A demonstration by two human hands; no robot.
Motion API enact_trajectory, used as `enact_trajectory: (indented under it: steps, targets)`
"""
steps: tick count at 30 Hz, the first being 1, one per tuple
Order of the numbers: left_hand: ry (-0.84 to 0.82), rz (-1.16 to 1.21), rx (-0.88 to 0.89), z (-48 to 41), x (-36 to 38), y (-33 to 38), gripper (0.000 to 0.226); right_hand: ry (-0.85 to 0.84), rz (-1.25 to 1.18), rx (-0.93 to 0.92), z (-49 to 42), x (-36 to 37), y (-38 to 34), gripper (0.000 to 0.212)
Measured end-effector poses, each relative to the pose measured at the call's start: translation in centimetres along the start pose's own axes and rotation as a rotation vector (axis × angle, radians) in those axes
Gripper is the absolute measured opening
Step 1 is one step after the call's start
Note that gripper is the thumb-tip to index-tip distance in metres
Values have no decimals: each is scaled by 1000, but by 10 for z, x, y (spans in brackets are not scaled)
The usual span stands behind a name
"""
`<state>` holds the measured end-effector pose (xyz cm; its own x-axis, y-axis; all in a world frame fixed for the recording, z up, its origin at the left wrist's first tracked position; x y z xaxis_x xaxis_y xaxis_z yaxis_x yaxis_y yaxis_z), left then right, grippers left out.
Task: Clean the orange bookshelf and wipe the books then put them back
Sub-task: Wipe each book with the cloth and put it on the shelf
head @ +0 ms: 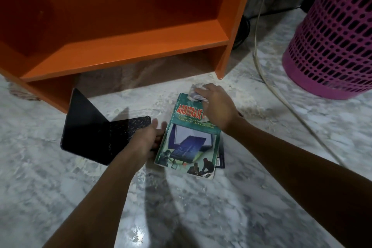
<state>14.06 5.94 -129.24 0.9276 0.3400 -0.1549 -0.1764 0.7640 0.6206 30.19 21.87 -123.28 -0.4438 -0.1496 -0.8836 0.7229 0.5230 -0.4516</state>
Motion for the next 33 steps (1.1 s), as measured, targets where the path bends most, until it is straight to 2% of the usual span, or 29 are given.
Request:
enact_trajectory:
  steps: [2,5,8,12,15,19,23,25,28,30,33]
  targets:
    - [-93,152,-65,3,9,-1,70,-5,19,-46,5,5,-20,52]
    - [-153,251,-80,4,9,2,76,-116,56,-110,24,19,-42,56]
    - [-177,231,-68,6,12,4,63,-150,25,-145,41,24,-48,59]
    - [-192,231,-42,9,17,9,47,-20,-124,-71,43,22,-36,59]
    - [-212,202,2,8,23,18,35,31,-183,-91,47,21,-33,61]
    - [-209,164,29,1,26,24,26,-27,-157,-317,59,25,-46,54]
    - [-187,174,-14,-6,26,24,28,-111,-121,-551,82,25,-70,46]
    - [-154,141,-23,-9,23,22,27,-229,-114,-720,108,33,-93,42]
    - [-124,103,8,-15,21,22,21,-395,-133,-1006,164,50,-123,25]
    - [-95,92,16,-21,19,21,22,-453,-165,-1073,188,51,-134,20]
    - [-37,73,18,-26,14,19,31,-432,-265,-1023,182,36,-134,22]
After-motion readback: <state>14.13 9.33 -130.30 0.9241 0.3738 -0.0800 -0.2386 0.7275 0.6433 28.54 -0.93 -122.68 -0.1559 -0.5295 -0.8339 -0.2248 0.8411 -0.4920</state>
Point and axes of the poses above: each hand's wrist, its own z-axis away from the middle knuckle, its own x-axis out of the palm, y = z × x, the point moved 8 cm from there along -z, towards the middle knuckle, and after that the axes turned 2 degrees about -y, right-handed, at the moved point
